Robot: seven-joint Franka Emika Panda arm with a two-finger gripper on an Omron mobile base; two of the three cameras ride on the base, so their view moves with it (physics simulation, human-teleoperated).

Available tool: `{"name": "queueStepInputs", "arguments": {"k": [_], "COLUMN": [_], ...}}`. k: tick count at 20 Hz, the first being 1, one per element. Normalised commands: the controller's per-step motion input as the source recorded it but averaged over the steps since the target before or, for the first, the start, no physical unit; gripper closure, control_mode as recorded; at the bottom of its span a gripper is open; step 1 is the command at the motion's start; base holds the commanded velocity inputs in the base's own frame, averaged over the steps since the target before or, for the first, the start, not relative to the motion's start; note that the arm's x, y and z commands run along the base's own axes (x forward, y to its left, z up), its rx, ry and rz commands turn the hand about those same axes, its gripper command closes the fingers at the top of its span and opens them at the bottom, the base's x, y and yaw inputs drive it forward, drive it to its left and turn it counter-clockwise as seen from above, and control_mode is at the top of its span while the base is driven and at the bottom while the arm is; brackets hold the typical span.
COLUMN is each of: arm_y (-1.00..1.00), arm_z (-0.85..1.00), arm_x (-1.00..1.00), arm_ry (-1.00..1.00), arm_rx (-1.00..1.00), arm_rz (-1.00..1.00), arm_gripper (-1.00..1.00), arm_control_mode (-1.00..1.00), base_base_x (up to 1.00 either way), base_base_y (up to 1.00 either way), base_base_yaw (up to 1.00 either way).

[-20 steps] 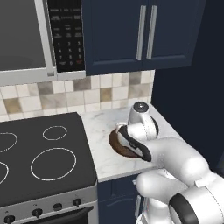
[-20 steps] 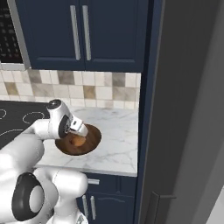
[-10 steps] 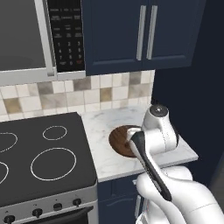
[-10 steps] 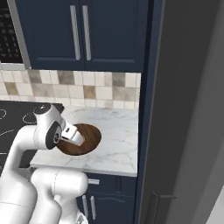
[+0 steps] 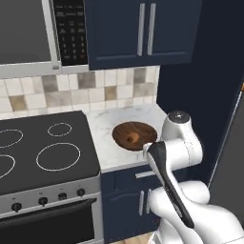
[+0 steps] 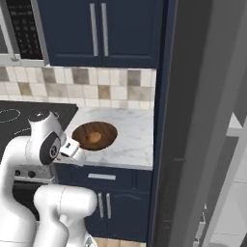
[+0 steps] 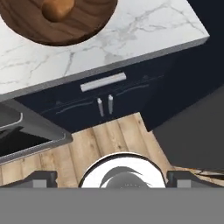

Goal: Take the peach, pear, and potato from the freezer and place them in the bowl on the counter.

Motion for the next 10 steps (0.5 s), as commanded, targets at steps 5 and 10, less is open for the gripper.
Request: {"name": "queueStepInputs", "arguments": {"k": [5, 10], "arm_y": [0.0, 0.0], "arm_z": [0.0, 0.0], "arm_x": [0.0, 0.0], "arm_ry": [0.0, 0.0], "arm_rx": [0.0, 0.0], "arm_rz": [0.0, 0.0], "arm_gripper": [-1.0, -1.0], "arm_control_mode": [1.0, 1.0], "base_base_x": [-1.0, -0.95], "base_base_y": [0.11, 0.1], "base_base_yaw": [-0.23, -0.66]}}
